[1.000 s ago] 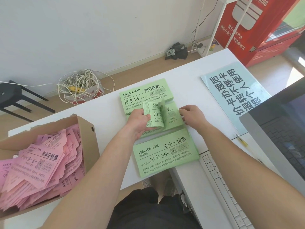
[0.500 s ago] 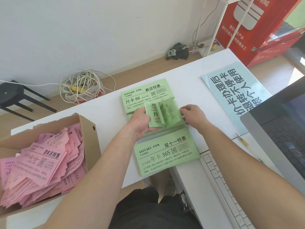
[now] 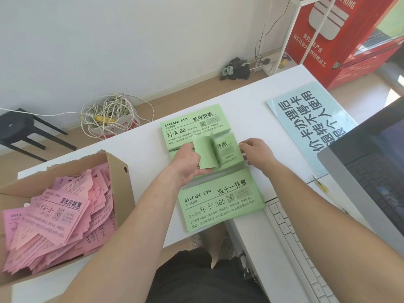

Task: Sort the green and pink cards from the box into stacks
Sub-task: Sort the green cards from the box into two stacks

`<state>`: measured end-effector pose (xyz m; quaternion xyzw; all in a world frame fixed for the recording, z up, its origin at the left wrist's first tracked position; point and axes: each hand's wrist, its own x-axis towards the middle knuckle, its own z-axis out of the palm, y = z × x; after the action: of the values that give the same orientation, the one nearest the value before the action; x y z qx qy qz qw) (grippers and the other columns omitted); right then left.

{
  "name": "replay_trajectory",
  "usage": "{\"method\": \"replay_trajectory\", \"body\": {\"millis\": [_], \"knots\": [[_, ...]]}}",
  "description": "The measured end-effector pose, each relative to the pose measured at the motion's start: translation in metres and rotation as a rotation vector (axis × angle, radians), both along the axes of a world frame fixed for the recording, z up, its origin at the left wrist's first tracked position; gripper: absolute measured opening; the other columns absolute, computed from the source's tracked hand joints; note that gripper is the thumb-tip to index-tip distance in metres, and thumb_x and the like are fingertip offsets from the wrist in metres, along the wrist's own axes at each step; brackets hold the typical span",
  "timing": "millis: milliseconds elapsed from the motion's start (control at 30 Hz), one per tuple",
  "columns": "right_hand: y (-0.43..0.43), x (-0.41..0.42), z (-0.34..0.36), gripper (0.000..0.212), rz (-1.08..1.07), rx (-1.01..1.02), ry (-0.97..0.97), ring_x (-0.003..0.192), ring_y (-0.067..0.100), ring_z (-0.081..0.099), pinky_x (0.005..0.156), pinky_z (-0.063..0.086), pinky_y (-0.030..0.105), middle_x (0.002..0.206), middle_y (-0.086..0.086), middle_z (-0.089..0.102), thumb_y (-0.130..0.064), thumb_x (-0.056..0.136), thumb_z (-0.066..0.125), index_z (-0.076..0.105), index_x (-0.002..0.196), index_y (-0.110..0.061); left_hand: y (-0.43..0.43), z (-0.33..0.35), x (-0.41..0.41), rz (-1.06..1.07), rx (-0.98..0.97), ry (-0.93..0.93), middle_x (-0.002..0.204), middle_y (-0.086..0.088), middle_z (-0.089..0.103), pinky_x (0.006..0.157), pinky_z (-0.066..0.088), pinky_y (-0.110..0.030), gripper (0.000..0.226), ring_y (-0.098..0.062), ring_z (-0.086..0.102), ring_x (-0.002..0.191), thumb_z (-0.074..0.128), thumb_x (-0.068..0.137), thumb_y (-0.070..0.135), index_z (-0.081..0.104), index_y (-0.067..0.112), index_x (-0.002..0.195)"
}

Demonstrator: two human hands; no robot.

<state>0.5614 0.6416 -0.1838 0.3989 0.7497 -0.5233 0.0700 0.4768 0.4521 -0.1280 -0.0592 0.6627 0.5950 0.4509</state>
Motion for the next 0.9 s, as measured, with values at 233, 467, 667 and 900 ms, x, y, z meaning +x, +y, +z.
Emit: {"method": "replay_trajectory", "body": {"millis": [233, 467, 667, 900], "knots": [[-0.002, -0.001, 0.013, 0.017, 0.022, 0.027, -0.003, 0.104, 0.026, 0.067, 0.096, 0.053, 0.047, 0.105, 0.001, 0.071, -0.026, 0.097, 0.052, 0.066, 0.104, -0.019, 0.0, 0.003, -0.001, 0.001, -0.003, 0.008, 0.111, -0.015, 0.069, 0.076, 0.061, -0.047, 0.053, -0.03, 0.071, 0.096, 0.025, 0.091, -0.023, 0.057, 0.009, 0.118], [-0.003, -0.004, 0.019, 0.027, 0.056, 0.078, -0.012, 0.102, 0.025, 0.067, 0.092, 0.052, 0.037, 0.109, 0.001, 0.072, -0.024, 0.096, 0.051, 0.07, 0.112, -0.014, 0.004, 0.005, 0.001, -0.032, -0.018, 0.038, 0.109, -0.011, 0.069, 0.082, 0.059, -0.048, 0.053, -0.027, 0.071, 0.094, 0.026, 0.091, -0.023, 0.058, 0.011, 0.116], [-0.001, -0.002, 0.016, 0.03, 0.034, 0.072, -0.001, 0.098, 0.032, 0.067, 0.094, 0.053, 0.047, 0.107, 0.013, 0.072, -0.023, 0.098, 0.047, 0.068, 0.108, -0.004, 0.002, -0.002, 0.002, -0.024, -0.036, 0.054, 0.132, -0.02, 0.06, 0.089, 0.056, -0.053, 0.064, -0.036, 0.066, 0.111, 0.021, 0.087, -0.027, 0.049, 0.003, 0.137], [0.0, -0.001, 0.018, 0.034, 0.02, 0.079, 0.002, 0.086, 0.026, 0.062, 0.093, 0.051, 0.048, 0.111, 0.016, 0.071, -0.024, 0.098, 0.046, 0.065, 0.112, 0.001, 0.0, -0.006, 0.004, -0.044, 0.0, 0.037, 0.125, -0.012, 0.064, 0.088, 0.056, -0.048, 0.071, -0.029, 0.068, 0.106, 0.028, 0.087, -0.028, 0.042, 0.014, 0.144]]}}
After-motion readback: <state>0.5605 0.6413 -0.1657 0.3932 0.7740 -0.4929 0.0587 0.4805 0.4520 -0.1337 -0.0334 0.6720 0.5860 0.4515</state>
